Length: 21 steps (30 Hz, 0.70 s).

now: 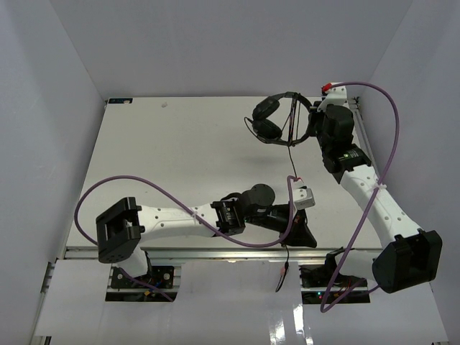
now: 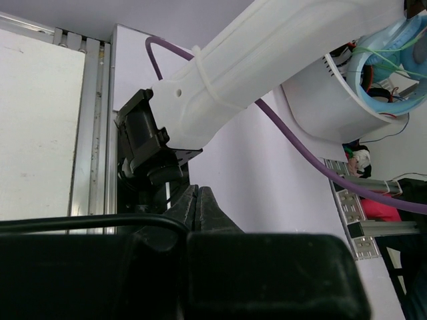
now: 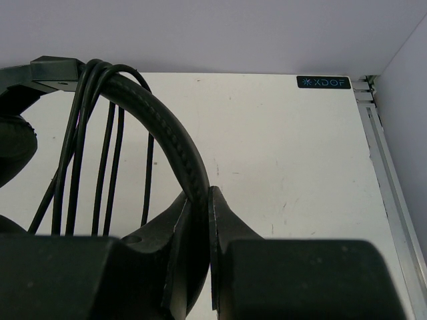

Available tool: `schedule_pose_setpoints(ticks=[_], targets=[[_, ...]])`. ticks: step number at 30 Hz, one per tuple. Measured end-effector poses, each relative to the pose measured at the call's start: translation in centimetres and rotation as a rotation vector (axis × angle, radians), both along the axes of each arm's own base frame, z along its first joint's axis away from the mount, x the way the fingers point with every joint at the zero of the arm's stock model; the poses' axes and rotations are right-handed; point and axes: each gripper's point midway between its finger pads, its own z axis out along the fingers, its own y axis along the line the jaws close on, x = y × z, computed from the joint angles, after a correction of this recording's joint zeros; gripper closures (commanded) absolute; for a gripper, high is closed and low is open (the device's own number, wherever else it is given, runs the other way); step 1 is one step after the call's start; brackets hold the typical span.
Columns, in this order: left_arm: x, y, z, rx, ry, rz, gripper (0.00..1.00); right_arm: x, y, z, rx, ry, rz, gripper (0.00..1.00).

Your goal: Wrap the headphones

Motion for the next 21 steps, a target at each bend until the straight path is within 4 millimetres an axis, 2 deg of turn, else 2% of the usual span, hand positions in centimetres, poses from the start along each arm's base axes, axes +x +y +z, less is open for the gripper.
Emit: schedule_pose_setpoints(ticks=[4,6,10,13,16,21], targets=[[-0.2,0.0,0.2,0.004,0.005,-0.007,0.93,-0.1,0.0,-0.4,-0.024,-0.001,0.006,0.92],[-0.2,0.0,0.9,0.008,-0.007,-0.005,0.93,-0.3,-0.3,-1.1,-0.054,-0.001,0.011,0.92],[0.4,0.9,3.6,0.016,-0.057,0.029,0.92,-1.0,-0.7,-3.0,-0.121,0.009,0.029,0.92],[1.0,2.4,7.0,-0.013,-0.104,0.077,0.92,-1.5,-0.6,-4.0,-0.157,0.014,0.056,0.92],[2.1,4.2,9.1,-0.009,-0.165,0.150,0.92,-2.1,0.2,-4.0,-0.175,-0.011,0.116,0.92],[3.8,6.2,11.0,0.024,-0.271,0.245,0.92,-2.6,1.6,-2.7,-0.220,-0.076,0.227,0.92]])
